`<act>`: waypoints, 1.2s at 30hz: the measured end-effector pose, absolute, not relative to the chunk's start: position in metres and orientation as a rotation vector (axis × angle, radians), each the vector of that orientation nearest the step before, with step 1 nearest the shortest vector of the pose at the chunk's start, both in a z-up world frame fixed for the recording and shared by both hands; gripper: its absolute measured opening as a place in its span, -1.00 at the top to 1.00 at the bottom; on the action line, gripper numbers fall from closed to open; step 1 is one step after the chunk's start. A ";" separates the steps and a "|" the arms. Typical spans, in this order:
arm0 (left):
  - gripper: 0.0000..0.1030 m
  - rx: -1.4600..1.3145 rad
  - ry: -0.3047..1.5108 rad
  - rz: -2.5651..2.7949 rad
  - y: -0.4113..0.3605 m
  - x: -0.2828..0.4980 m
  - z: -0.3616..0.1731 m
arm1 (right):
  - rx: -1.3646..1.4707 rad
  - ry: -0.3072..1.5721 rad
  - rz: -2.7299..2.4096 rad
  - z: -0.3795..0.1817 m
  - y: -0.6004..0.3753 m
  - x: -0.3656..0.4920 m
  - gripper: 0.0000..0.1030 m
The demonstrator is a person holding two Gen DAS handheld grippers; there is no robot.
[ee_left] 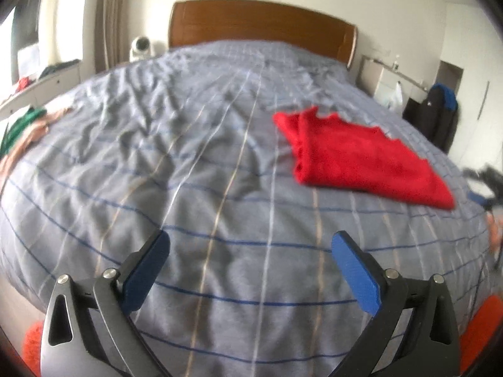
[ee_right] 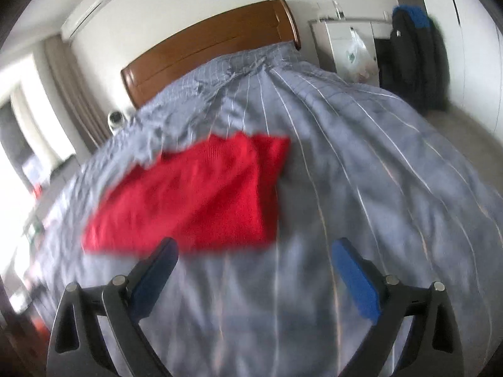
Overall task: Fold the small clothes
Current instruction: 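Grasp the folded red sweater edge with the right gripper and lift it, then fold the held edge over the sweater and open the right gripper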
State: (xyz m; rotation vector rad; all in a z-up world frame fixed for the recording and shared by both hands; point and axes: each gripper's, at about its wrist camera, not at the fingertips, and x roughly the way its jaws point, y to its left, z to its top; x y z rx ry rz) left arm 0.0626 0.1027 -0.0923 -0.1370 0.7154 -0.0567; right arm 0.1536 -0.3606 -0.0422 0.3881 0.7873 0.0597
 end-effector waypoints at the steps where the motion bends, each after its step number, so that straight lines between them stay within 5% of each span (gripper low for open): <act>1: -0.99 -0.140 0.726 -0.054 0.103 0.065 -0.096 | 0.413 0.819 0.067 -0.046 -0.365 0.171 -0.81; 3: -0.99 -0.144 0.741 -0.052 0.105 0.069 -0.102 | 0.465 0.896 0.058 -0.062 -0.375 0.208 -0.49; 5: -0.99 -0.139 0.757 -0.052 0.106 0.072 -0.106 | 0.528 0.940 0.040 -0.081 -0.379 0.236 -0.40; 7: -0.99 -0.129 0.768 -0.048 0.107 0.072 -0.108 | 0.562 0.959 0.069 -0.094 -0.374 0.254 -0.04; 8: -0.99 -0.132 0.769 -0.047 0.109 0.073 -0.109 | 0.528 0.997 0.067 -0.096 -0.366 0.261 0.68; 9: -0.99 -0.137 0.768 -0.049 0.111 0.073 -0.108 | 0.484 1.013 0.041 -0.095 -0.359 0.263 0.84; 18: -0.99 -0.301 0.790 -0.062 0.139 0.089 -0.112 | 0.307 0.923 0.336 0.015 -0.208 0.284 0.84; 24: -0.99 -0.283 0.779 -0.042 0.146 0.082 -0.112 | 0.157 0.992 0.424 -0.022 -0.082 0.307 0.84; 28: -0.99 -0.298 0.794 -0.035 0.158 0.079 -0.115 | 0.266 1.106 0.534 -0.065 -0.053 0.304 0.33; 32: -0.99 -0.342 0.789 -0.055 0.170 0.078 -0.113 | 0.424 1.037 0.661 -0.035 -0.073 0.293 0.15; 36: -0.99 -0.380 0.790 -0.060 0.177 0.082 -0.113 | 0.278 0.936 0.566 0.002 -0.098 0.281 -0.02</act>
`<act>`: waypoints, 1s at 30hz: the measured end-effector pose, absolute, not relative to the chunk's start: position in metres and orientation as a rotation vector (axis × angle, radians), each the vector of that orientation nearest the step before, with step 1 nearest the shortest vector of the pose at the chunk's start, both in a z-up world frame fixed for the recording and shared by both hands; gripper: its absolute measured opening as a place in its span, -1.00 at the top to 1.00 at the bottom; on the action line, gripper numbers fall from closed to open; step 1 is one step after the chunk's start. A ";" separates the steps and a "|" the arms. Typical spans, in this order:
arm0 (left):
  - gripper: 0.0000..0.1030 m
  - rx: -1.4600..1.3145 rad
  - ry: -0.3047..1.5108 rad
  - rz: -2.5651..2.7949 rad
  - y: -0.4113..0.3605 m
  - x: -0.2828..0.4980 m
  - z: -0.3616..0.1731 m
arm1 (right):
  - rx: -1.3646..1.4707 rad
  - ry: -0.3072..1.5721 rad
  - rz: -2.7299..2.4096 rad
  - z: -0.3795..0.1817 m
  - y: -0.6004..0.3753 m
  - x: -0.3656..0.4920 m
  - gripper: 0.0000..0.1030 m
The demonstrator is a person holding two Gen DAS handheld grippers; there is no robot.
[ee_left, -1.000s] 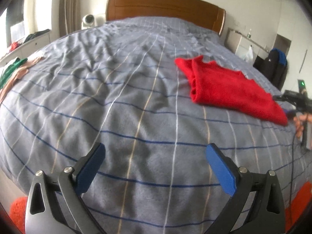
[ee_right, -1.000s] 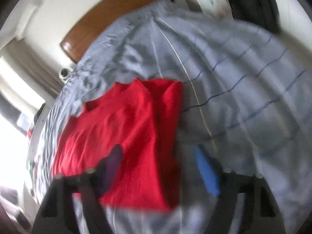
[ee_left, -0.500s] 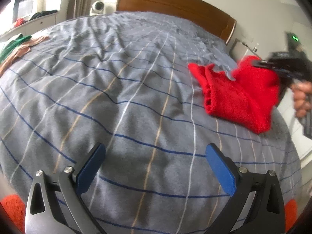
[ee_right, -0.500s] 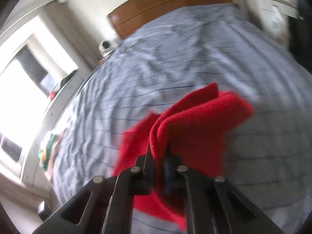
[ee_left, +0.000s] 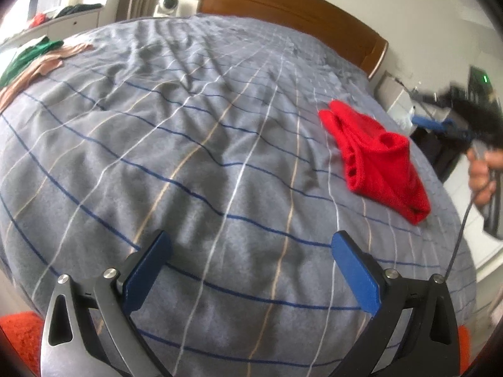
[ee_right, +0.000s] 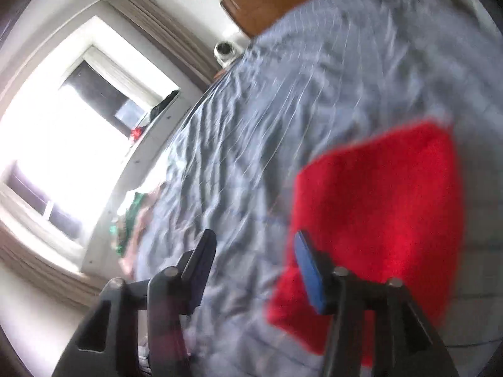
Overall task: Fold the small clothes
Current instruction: 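Fold the held edge over the sweater and open the right gripper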
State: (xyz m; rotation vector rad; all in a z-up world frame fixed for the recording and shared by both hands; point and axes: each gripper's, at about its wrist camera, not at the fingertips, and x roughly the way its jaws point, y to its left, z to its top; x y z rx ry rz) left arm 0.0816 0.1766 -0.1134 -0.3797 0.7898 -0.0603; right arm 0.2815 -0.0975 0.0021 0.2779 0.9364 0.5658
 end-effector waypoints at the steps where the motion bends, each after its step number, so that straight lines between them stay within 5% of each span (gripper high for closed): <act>1: -0.99 -0.388 0.791 -0.060 0.177 0.082 -0.114 | 0.226 0.927 0.528 0.003 -0.099 0.279 -0.02; 8: -0.99 -0.351 0.795 -0.048 0.170 0.078 -0.115 | -0.050 0.954 0.593 -0.065 -0.034 0.235 0.29; 11: -0.99 -0.327 0.795 -0.039 0.170 0.074 -0.114 | -0.226 0.951 0.571 -0.093 0.001 0.215 0.29; 20: -0.99 -0.387 0.791 -0.037 0.183 0.073 -0.114 | -0.169 0.730 0.412 -0.015 -0.071 0.174 0.05; 26: -0.99 -0.354 0.796 -0.052 0.169 0.074 -0.113 | -0.053 0.963 0.297 -0.077 -0.113 0.185 0.04; 30: -0.99 -0.323 0.791 -0.048 0.165 0.071 -0.112 | -0.055 0.908 0.315 -0.076 -0.108 0.150 -0.01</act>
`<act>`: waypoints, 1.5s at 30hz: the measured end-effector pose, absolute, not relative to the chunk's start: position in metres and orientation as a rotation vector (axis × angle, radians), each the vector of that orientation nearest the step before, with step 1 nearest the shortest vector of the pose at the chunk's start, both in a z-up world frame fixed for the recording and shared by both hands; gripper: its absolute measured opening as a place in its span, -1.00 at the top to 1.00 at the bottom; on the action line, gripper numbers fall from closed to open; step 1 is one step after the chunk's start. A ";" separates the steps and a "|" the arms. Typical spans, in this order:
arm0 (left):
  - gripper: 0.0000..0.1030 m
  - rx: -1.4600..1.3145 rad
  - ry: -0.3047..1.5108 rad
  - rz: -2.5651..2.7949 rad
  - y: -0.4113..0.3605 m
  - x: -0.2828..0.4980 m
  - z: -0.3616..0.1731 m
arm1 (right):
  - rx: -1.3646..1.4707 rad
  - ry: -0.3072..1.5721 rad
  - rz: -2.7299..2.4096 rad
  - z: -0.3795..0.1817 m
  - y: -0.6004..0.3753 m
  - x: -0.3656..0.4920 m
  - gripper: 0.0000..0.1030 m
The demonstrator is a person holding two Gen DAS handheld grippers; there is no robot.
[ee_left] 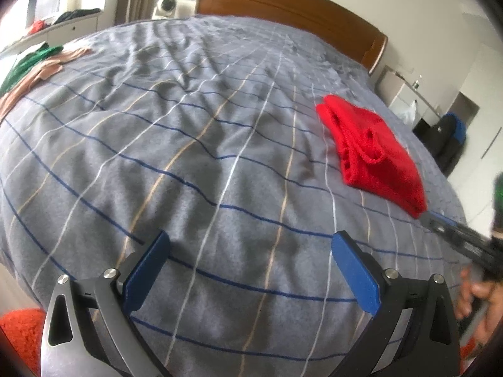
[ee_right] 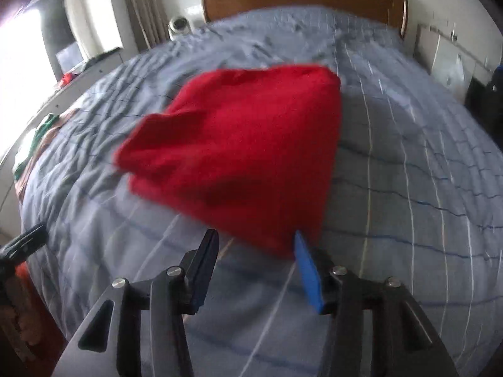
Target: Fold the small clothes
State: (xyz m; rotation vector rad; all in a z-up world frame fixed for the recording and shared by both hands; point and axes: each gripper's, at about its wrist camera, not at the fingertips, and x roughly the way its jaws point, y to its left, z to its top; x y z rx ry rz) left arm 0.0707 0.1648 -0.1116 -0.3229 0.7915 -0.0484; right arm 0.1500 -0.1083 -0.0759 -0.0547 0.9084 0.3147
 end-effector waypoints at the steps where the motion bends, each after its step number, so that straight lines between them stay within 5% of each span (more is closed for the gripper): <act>1: -0.99 -0.314 0.789 -0.043 0.164 0.071 -0.111 | -0.038 0.892 0.328 -0.073 -0.108 0.140 -0.05; 4: -0.99 -0.308 0.794 -0.028 0.163 0.072 -0.113 | -0.046 0.822 0.327 -0.065 -0.115 0.107 -0.41; 17: -0.99 -0.168 0.798 0.076 0.130 0.075 -0.131 | -0.026 0.803 0.139 -0.103 -0.183 0.068 -0.60; 21: -0.99 -0.132 0.806 0.104 0.126 0.077 -0.134 | -0.022 0.799 0.140 -0.116 -0.186 0.063 -0.91; 45: -0.99 -0.088 0.842 0.095 0.120 0.076 -0.131 | -0.054 0.749 0.125 -0.130 -0.184 0.054 -0.99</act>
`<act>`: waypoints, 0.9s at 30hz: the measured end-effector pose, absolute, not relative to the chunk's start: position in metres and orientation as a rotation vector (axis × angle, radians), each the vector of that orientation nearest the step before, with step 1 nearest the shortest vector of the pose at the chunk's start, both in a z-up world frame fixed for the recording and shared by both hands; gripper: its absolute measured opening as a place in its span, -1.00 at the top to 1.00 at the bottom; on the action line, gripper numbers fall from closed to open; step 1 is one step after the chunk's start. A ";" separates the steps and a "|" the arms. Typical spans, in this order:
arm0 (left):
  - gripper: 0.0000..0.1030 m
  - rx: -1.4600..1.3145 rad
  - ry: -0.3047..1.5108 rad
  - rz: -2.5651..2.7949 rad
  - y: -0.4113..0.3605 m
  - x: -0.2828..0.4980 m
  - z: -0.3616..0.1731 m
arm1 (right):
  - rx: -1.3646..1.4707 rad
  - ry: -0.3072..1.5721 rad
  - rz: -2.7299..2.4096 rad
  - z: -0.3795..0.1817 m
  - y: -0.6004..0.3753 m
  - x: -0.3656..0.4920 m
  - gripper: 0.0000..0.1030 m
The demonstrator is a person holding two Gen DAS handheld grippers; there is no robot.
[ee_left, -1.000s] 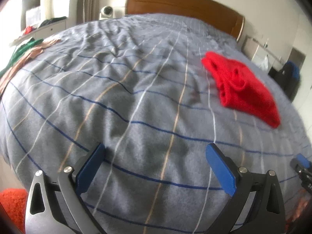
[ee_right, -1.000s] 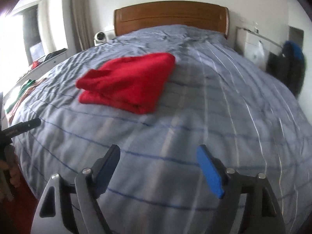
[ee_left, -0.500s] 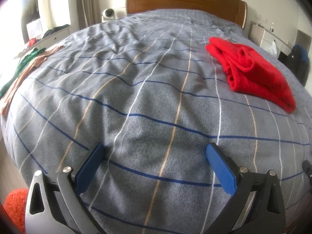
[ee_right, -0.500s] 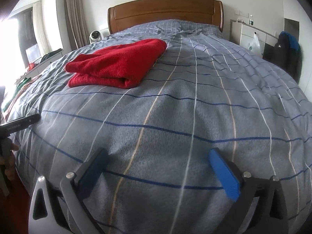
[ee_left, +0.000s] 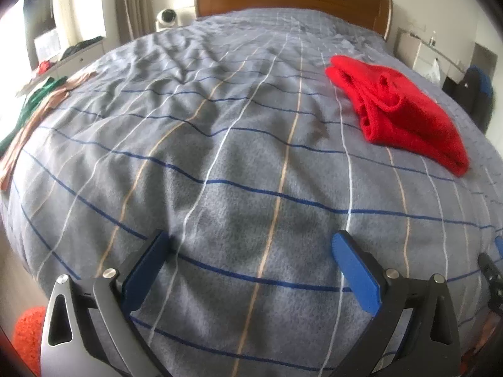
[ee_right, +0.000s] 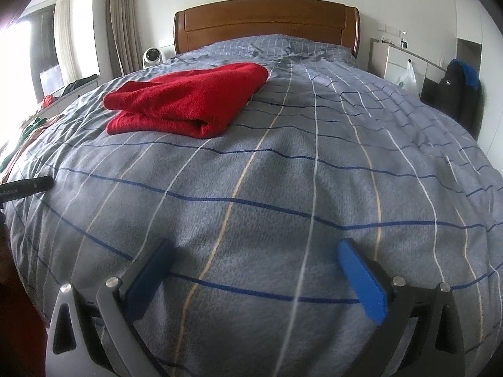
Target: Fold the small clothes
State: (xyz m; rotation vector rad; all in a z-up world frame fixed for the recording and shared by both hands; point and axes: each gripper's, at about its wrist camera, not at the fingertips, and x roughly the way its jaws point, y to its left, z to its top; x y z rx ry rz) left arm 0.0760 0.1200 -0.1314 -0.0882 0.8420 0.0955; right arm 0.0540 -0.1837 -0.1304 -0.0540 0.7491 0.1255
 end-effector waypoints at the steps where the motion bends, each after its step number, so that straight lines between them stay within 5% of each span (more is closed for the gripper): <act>1: -0.99 -0.088 0.842 0.098 0.120 0.076 -0.131 | -0.056 0.740 0.127 -0.131 -0.184 0.053 -0.99; 21: -0.99 -0.165 0.791 0.036 0.121 0.076 -0.100 | -0.078 0.799 0.131 -0.123 -0.183 0.057 -0.99; 27: -0.99 -0.341 0.818 -0.270 0.089 0.172 -0.062 | 0.173 0.777 0.233 -0.077 -0.206 0.114 -0.99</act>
